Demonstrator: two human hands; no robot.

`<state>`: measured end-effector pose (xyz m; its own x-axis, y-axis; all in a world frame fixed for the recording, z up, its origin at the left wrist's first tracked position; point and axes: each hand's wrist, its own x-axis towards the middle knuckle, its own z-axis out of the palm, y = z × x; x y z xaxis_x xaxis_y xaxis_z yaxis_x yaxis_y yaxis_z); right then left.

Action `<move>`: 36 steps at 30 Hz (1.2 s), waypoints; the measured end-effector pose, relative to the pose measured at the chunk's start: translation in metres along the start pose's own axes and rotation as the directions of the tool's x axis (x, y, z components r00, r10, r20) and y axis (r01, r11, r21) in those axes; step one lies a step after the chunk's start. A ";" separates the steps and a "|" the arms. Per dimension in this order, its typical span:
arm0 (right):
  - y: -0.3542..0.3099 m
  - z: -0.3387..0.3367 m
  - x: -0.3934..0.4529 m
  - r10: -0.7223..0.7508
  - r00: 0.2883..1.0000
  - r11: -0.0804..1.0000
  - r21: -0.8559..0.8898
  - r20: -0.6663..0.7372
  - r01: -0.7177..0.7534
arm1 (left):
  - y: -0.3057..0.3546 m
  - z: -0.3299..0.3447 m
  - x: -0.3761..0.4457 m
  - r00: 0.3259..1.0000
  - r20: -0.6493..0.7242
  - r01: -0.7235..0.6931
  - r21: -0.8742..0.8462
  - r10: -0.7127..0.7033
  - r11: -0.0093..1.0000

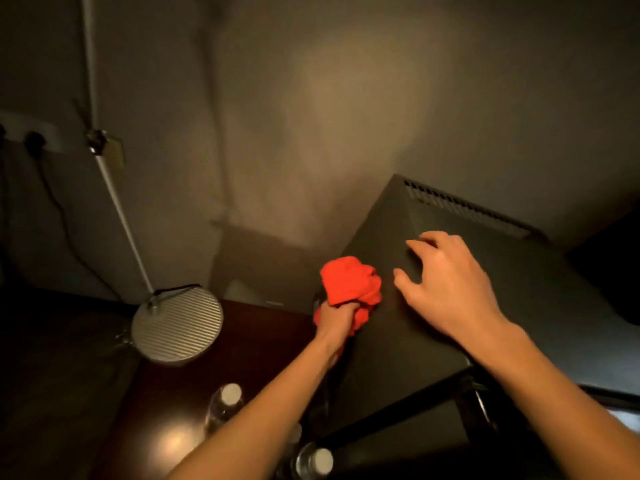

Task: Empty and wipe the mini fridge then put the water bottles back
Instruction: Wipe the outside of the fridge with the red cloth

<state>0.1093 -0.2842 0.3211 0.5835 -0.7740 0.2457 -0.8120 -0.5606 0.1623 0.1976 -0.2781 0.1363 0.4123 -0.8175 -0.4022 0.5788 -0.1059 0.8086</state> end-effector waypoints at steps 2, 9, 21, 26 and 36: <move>-0.002 0.001 0.000 -0.016 1.000 0.999 -0.032 0.023 0.017 | 0.007 0.004 -0.021 0.990 0.104 -0.101 0.033 0.097 0.994; -0.014 0.004 0.000 -0.158 0.986 0.981 -0.103 0.060 0.164 | 0.031 0.016 -0.019 0.938 0.166 -0.302 -0.034 0.303 0.953; -0.021 0.003 -0.010 -0.308 0.901 0.861 -0.313 0.305 0.400 | -0.047 -0.009 0.046 0.999 -0.038 -0.006 0.083 0.009 0.997; -0.026 0.004 -0.015 -0.319 0.878 0.832 -0.338 0.356 0.439 | -0.043 -0.027 0.003 0.982 -0.005 0.187 0.122 -0.188 0.975; -0.044 0.010 -0.031 -0.277 0.842 0.863 -0.266 0.463 0.430 | -0.058 -0.042 -0.039 0.953 0.099 0.279 0.080 -0.286 0.957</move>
<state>0.1263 -0.2382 0.2971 0.7217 -0.6327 -0.2808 -0.4526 -0.7382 0.5002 0.1773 -0.2162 0.0870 0.1575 -0.8051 -0.5719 0.6126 -0.3746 0.6960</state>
